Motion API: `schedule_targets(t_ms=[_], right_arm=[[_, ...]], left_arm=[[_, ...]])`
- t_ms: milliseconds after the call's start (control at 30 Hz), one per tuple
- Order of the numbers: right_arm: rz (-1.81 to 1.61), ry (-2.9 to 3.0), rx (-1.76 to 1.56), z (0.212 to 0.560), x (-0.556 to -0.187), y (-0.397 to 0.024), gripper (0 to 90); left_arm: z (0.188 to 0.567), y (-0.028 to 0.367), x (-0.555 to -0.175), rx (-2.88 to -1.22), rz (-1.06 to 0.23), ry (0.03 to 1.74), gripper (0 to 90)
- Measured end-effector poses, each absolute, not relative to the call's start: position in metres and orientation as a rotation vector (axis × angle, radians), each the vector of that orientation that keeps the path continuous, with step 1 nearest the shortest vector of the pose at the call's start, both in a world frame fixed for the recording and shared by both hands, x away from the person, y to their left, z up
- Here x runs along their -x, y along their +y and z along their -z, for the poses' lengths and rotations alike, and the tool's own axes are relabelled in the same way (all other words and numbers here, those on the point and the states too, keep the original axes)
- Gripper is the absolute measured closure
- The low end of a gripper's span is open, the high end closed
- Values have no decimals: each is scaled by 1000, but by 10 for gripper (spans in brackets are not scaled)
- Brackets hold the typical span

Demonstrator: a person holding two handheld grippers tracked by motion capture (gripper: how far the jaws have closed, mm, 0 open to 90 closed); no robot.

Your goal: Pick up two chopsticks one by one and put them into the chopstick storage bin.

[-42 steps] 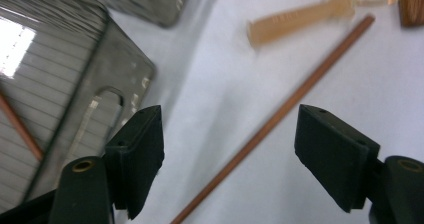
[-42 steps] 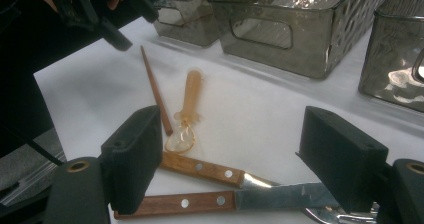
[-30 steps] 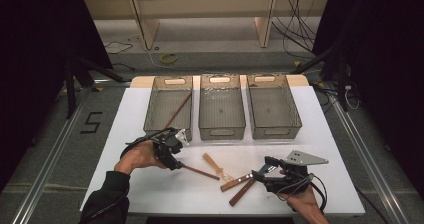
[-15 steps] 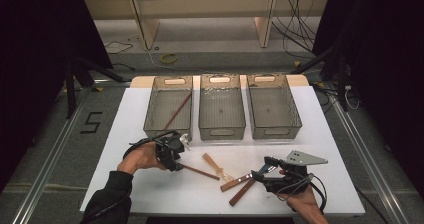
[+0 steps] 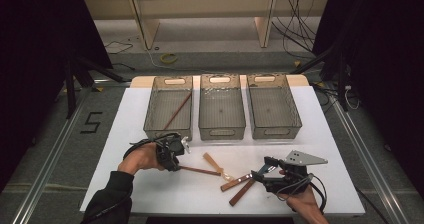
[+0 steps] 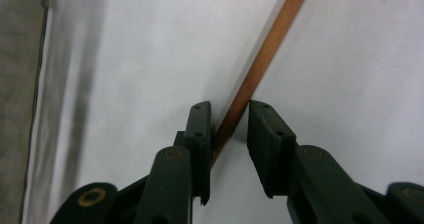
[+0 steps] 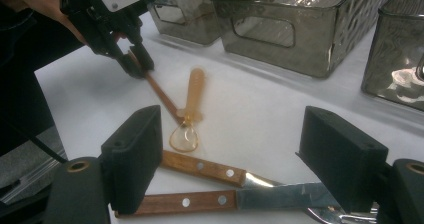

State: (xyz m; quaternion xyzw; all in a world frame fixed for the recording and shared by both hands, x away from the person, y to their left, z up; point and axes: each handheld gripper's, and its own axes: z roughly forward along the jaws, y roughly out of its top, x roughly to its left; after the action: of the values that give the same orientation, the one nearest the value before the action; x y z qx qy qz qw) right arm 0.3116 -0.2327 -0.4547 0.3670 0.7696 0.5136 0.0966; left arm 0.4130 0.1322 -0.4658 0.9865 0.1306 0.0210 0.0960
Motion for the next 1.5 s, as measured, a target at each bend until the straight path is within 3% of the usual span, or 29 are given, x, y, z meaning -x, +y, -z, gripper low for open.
schedule_targets(t_ms=[467, 1000, 1200, 1500], right_arm=[[-1519, 2280, -1083, 455, -312, -233, 261], [-1519, 2281, -1085, 455, -312, -233, 261], [-1519, 2281, -1085, 455, -311, -233, 261], [-1518, 2279, -1089, 455, -312, -233, 262]], left_arm=[[465, 129, -400, -2969, -80, 182, 809], [456, 128, -390, -2959, -93, 69, 835], [446, 129, -388, -2914, -123, 111, 836], [431, 133, -396, -2806, -154, 339, 835]])
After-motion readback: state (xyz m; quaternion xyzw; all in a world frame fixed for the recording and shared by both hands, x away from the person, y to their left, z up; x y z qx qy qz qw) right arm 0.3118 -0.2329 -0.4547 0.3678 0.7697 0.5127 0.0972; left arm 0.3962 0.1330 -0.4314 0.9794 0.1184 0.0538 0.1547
